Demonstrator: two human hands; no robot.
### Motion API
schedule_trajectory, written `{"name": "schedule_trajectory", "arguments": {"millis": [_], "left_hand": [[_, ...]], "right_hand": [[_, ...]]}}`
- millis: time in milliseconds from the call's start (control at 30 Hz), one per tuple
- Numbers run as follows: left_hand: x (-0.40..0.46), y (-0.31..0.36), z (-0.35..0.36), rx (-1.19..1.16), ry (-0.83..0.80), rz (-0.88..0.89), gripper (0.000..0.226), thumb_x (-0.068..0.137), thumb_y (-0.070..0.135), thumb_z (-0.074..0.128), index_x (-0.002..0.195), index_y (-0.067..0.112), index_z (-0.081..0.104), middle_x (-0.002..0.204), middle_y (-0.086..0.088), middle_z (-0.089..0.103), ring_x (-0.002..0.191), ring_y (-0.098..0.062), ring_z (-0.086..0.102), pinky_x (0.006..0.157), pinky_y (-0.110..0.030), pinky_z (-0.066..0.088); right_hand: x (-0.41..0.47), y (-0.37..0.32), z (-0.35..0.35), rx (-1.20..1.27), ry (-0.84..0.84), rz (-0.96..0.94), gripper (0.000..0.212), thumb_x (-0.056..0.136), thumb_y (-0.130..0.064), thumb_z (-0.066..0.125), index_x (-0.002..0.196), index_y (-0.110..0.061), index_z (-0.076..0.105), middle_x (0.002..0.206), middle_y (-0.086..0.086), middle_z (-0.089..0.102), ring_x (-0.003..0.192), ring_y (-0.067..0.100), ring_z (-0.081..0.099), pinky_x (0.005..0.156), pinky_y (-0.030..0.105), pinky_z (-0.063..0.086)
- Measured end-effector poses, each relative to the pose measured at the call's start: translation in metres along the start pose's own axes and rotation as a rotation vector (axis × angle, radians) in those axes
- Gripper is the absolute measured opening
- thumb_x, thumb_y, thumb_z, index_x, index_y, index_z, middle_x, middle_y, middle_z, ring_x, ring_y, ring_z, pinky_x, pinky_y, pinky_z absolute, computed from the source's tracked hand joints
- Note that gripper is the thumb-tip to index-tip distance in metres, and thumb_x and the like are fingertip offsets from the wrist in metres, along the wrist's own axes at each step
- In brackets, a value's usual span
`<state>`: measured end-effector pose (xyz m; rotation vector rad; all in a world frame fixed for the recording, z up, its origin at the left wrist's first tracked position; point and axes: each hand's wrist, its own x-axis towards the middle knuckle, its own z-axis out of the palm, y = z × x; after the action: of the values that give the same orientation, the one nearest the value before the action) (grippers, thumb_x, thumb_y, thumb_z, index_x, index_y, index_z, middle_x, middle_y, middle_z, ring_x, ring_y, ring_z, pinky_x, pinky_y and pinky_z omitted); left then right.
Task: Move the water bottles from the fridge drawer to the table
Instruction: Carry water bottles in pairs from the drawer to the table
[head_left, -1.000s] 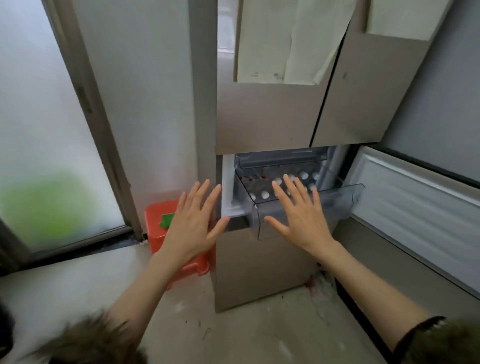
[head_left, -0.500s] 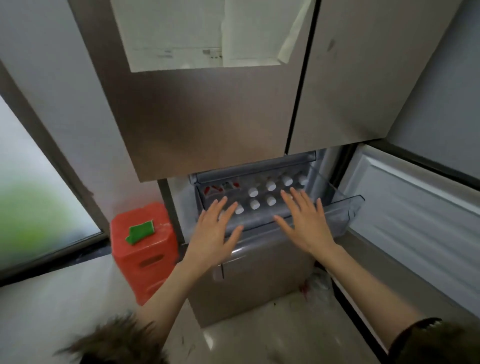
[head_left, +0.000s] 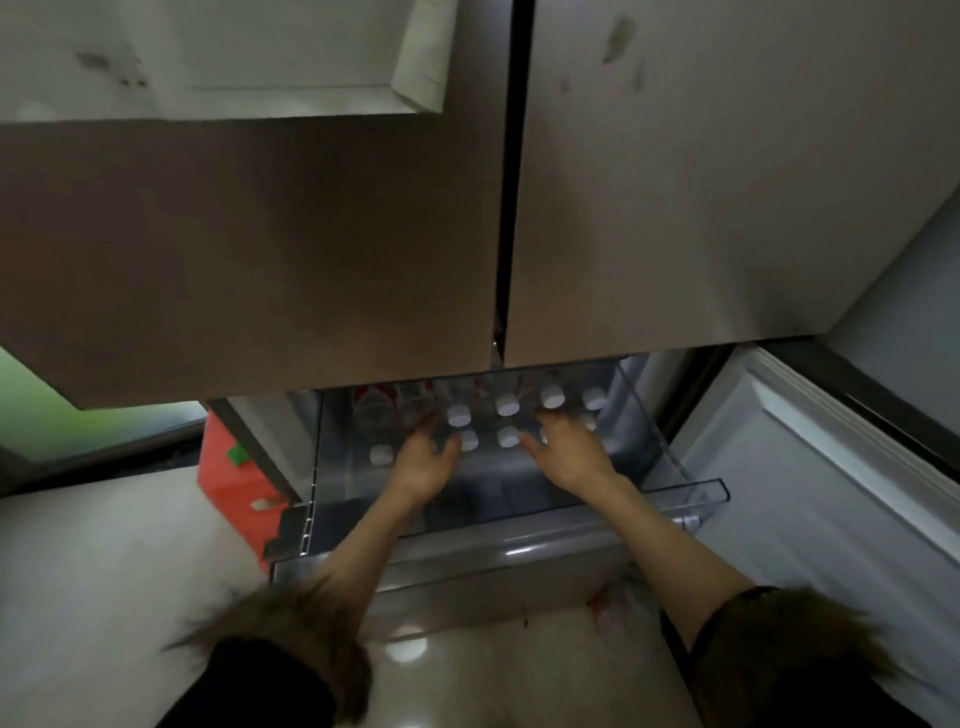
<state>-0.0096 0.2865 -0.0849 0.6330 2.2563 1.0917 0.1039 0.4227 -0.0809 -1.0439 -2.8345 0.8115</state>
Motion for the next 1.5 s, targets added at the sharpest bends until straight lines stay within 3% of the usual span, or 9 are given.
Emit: {"name": "schedule_trajectory", "arguments": {"millis": [100,200,300,467,667,833,933,1233,1500], "left_hand": [[0.020,0.004,0.008,-0.352,0.029,-0.275,0.020,0.096,0.015,0.044,0.105,0.005,0.058,0.104,-0.019,0.052,0.087,-0.026,0.048,0.061,-0.026,0.041],[0.032,0.002,0.013,-0.575,-0.081,-0.351,0.026,0.096,0.020,0.042,0.115,0.007,0.054,0.104,-0.039,0.041,0.100,-0.047,0.052,0.065,-0.030,0.043],[0.046,0.004,0.019,-0.751,-0.092,-0.368,0.019,0.098,0.018,0.039,0.091,0.010,0.055,0.072,-0.019,0.044,0.049,-0.017,0.060,0.066,-0.037,0.051],[0.075,0.004,0.029,-0.863,-0.004,-0.445,0.023,0.091,0.028,0.054,0.101,0.007,0.053,0.100,-0.010,0.055,0.090,-0.024,0.056,0.078,-0.037,0.049],[0.074,0.004,0.028,-0.923,0.033,-0.490,0.031,0.091,0.020,0.055,0.115,0.001,0.049,0.112,-0.019,0.050,0.079,-0.023,0.056,0.082,-0.037,0.045],[0.062,-0.002,0.022,-0.849,0.014,-0.507,0.013,0.090,0.011,0.056,0.078,0.012,0.052,0.083,-0.010,0.057,0.068,-0.015,0.053,0.046,-0.021,0.052],[0.048,-0.003,0.013,-0.746,0.089,-0.469,0.019,0.090,0.004,0.054,0.074,0.015,0.050,0.068,-0.005,0.048,0.060,-0.011,0.045,0.035,-0.015,0.042],[-0.003,-0.011,-0.020,-0.199,0.375,-0.338,0.045,0.089,0.039,0.053,0.092,-0.005,0.060,0.081,-0.017,0.066,0.087,-0.034,0.065,0.081,-0.040,0.053],[-0.042,0.001,-0.061,0.087,0.535,-0.150,0.047,0.091,0.035,0.050,0.104,-0.009,0.058,0.103,-0.028,0.062,0.092,-0.040,0.056,0.071,-0.036,0.040]], "right_hand": [[0.024,0.003,0.004,0.386,-0.019,0.215,0.023,0.095,-0.023,0.045,0.094,-0.010,0.065,0.111,0.021,0.064,0.103,0.036,0.059,0.076,0.035,0.047],[0.041,0.005,0.009,0.801,-0.094,0.367,0.019,0.095,-0.021,0.049,0.105,-0.010,0.061,0.114,0.015,0.063,0.105,0.034,0.061,0.090,0.047,0.052],[0.055,0.002,0.013,1.011,-0.169,0.410,0.018,0.098,-0.022,0.045,0.105,-0.011,0.057,0.112,0.005,0.063,0.098,0.027,0.059,0.091,0.042,0.051],[0.082,-0.005,0.024,0.986,-0.204,0.459,0.039,0.095,-0.030,0.049,0.117,0.002,0.052,0.128,0.020,0.055,0.107,0.034,0.060,0.093,0.041,0.051],[0.087,-0.014,0.026,1.001,-0.197,0.484,0.017,0.093,-0.022,0.055,0.082,-0.010,0.048,0.074,0.005,0.054,0.060,0.014,0.053,0.058,0.024,0.046],[0.067,-0.006,0.023,1.064,-0.355,0.495,0.016,0.093,0.001,0.048,0.107,0.000,0.056,0.101,0.013,0.056,0.089,0.022,0.059,0.088,0.035,0.049],[0.049,-0.004,0.011,0.906,-0.390,0.483,0.034,0.091,-0.001,0.053,0.124,0.000,0.051,0.091,0.008,0.056,0.074,0.014,0.055,0.061,0.024,0.055],[0.005,0.000,-0.011,0.598,-0.045,0.394,0.041,0.076,-0.018,0.073,0.110,0.000,0.059,0.107,0.013,0.064,0.096,0.028,0.065,0.081,0.039,0.057],[-0.035,-0.035,-0.037,0.390,0.299,0.084,0.036,0.086,-0.025,0.060,0.108,0.001,0.048,0.092,0.009,0.054,0.081,0.021,0.048,0.065,0.028,0.037]]}}
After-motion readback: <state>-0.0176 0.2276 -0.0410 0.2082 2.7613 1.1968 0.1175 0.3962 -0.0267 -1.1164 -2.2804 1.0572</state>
